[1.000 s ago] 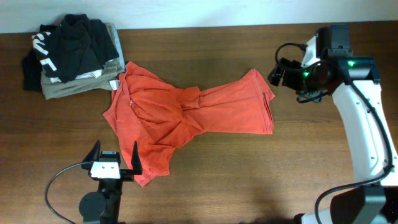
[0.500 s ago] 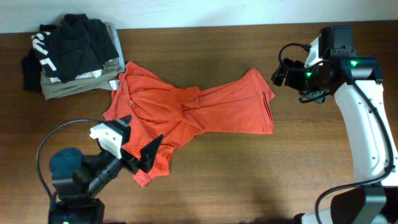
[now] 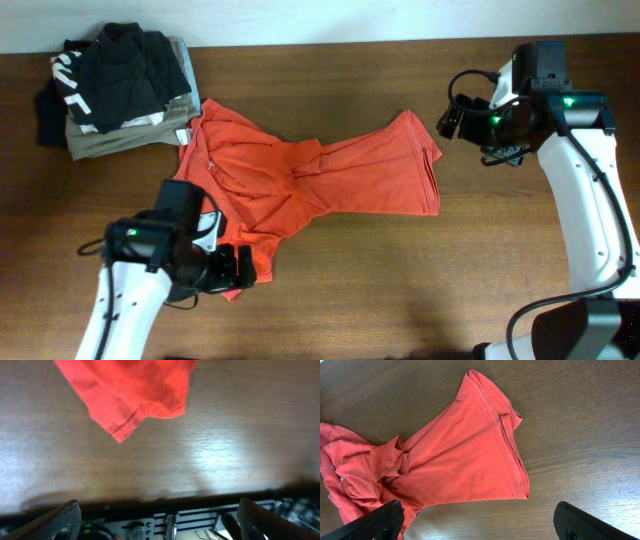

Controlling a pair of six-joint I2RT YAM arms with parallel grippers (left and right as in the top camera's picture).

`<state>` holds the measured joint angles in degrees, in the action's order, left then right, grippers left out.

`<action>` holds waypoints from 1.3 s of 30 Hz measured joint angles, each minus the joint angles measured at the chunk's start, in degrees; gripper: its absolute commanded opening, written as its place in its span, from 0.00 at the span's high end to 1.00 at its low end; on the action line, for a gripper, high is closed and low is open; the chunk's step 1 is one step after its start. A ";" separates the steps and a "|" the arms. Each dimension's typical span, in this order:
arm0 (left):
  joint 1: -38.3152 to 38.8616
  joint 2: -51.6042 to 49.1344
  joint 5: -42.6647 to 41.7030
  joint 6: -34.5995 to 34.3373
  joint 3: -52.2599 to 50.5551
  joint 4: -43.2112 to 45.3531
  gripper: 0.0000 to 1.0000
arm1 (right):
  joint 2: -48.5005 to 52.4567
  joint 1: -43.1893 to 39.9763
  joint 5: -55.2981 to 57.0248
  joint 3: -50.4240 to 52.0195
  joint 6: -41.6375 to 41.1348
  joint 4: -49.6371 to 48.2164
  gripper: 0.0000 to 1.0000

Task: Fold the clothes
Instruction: 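Grasp the near corner of the red T-shirt with the left gripper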

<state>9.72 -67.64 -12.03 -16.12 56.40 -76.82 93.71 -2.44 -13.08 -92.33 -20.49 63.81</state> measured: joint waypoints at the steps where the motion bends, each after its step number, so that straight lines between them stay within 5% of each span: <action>1: 2.36 -1.16 2.62 -2.78 -0.15 0.00 0.01 | 0.00 0.00 0.00 0.00 -0.04 0.00 0.01; 7: 4.96 -16.20 9.35 -10.34 -2.16 8.37 0.06 | 0.00 0.00 -0.02 0.00 0.02 0.02 0.01; 18: 13.68 -17.62 9.46 -9.60 -8.94 17.84 0.09 | 0.00 0.00 0.00 0.00 0.00 -0.04 0.01; 21: 13.68 -17.77 9.05 -9.49 -11.28 21.75 0.22 | 0.00 0.00 0.00 0.00 0.00 -0.13 0.01; 27: 13.68 -21.92 8.85 -11.61 -11.34 25.14 0.22 | 0.00 0.00 0.00 0.00 0.00 -0.09 0.01; 29: 13.68 -23.34 8.87 -12.24 -11.41 26.82 0.14 | 0.00 0.00 0.00 0.00 0.02 -0.11 0.01; 34: 13.68 -23.45 10.95 -12.46 -11.45 29.44 0.18 | 0.00 0.00 0.00 0.00 0.00 -0.11 0.01; 36: 13.68 -23.45 11.30 -12.46 -11.45 28.46 0.38 | 0.00 0.00 0.00 0.00 0.02 -0.11 0.01; 37: 13.68 -23.45 11.56 -12.44 -11.45 28.35 0.60 | 0.00 0.00 -0.02 0.00 0.00 -0.11 0.01; 39: 13.68 -23.45 11.43 -12.35 -11.45 28.24 0.81 | 0.00 0.00 0.00 0.00 -0.02 -0.11 0.01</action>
<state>23.40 -91.09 -0.60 -28.47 44.95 -48.58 93.71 -2.44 -13.08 -92.33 -20.51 63.70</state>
